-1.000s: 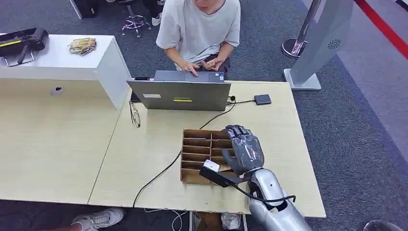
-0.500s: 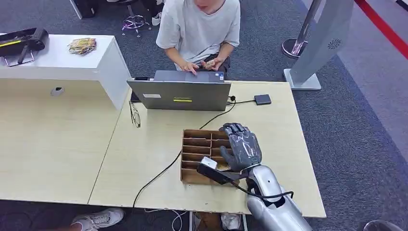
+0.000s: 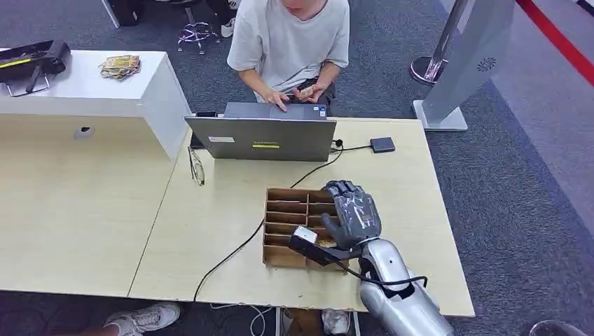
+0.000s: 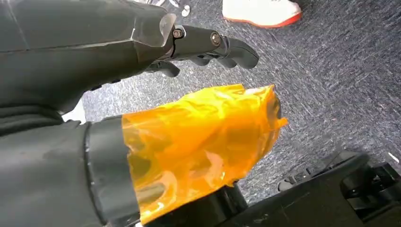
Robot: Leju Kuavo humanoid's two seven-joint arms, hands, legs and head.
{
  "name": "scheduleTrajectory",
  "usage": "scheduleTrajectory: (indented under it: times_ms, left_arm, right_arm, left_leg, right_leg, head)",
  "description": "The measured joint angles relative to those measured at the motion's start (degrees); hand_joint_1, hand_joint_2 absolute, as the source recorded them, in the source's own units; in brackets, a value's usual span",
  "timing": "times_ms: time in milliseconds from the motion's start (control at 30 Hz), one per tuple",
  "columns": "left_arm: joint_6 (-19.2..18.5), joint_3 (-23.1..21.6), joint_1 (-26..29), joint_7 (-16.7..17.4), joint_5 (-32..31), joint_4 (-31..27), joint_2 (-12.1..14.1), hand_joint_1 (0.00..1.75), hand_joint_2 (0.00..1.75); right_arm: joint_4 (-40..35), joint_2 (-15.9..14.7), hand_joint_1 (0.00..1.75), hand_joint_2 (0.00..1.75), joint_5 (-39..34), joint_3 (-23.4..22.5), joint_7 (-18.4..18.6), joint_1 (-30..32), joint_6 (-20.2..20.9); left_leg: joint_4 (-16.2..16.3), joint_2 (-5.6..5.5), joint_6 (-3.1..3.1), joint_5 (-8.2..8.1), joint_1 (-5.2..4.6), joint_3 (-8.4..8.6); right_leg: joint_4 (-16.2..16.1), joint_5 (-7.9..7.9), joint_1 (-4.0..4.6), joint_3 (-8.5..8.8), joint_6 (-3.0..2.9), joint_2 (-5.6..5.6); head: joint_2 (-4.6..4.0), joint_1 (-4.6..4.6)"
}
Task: Pass the card to the sensor for recognition and then transmit it.
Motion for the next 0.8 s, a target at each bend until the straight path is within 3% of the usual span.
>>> scheduleTrajectory:
  times_ms: [167, 233, 267, 300, 433, 600, 800]
  left_arm:
    - [0.0, -0.09, 0.0, 0.0, -0.09, 0.0, 0.0, 0.0, 0.0]
    - [0.0, -0.09, -0.01, 0.02, -0.11, 0.0, 0.0, 0.0, 0.0]
    - [0.0, -0.11, -0.01, 0.02, -0.11, 0.0, 0.0, 0.0, 0.0]
    - [0.0, -0.11, -0.01, 0.02, -0.11, 0.0, 0.0, 0.0, 0.0]
    - [0.0, -0.13, -0.03, 0.0, -0.13, 0.0, 0.0, 0.0, 0.0]
    - [0.0, -0.13, -0.03, 0.02, -0.13, 0.0, 0.0, 0.0, 0.0]
    - [0.0, -0.13, -0.04, 0.02, -0.2, 0.0, 0.0, 0.0, 0.0]
  right_arm:
    - [0.96, 0.0, 0.77, 1.75, -0.02, 0.0, 0.07, -0.06, -0.04]
    - [1.27, 0.0, 0.98, 1.75, -0.02, 0.0, 0.18, -0.08, -0.07]
    - [1.38, 0.0, 0.98, 1.75, -0.02, 0.0, 0.24, -0.2, -0.13]
    - [1.47, 0.06, 1.24, 1.75, -0.02, 0.0, 0.28, -0.39, -0.24]
    - [1.99, 0.15, 1.43, 1.75, -0.02, -0.02, 0.28, -0.78, -0.39]
    - [2.21, 0.2, 1.52, 1.75, -0.22, -0.15, 0.13, -0.95, -0.57]
    - [2.21, 0.26, 1.48, 1.75, -0.55, -0.37, -0.13, -0.95, -0.63]
  left_leg:
    - [0.0, 0.0, 0.0, 0.0, 0.0, 0.0]
    - [0.0, 0.0, 0.0, 0.0, 0.0, 0.0]
    - [0.0, 0.0, 0.0, 0.0, 0.0, 0.0]
    - [0.0, 0.01, 0.0, 0.0, 0.0, 0.01]
    - [0.0, 0.0, 0.0, 0.0, 0.0, 0.01]
    - [0.0, 0.0, 0.0, 0.0, 0.0, 0.01]
    - [0.0, 0.0, 0.0, 0.0, 0.0, 0.01]
  right_leg:
    - [0.0, 0.0, 0.0, 0.0, 0.0, 0.0]
    - [0.0, 0.0, 0.0, 0.0, 0.0, 0.0]
    - [0.0, 0.0, 0.0, 0.0, 0.0, 0.0]
    - [0.0, 0.0, 0.0, 0.0, 0.0, 0.01]
    - [0.0, 0.0, 0.0, 0.0, 0.0, 0.0]
    - [0.0, 0.0, 0.0, 0.0, 0.0, 0.0]
    - [0.0, 0.0, 0.0, 0.0, 0.0, 0.0]
  head:
    - [0.0, 0.0]
    - [0.0, 0.0]
    - [0.0, -0.02]
    - [0.0, -0.02]
    - [0.0, 0.02]
    - [0.0, 0.0]
    - [0.0, -0.02]
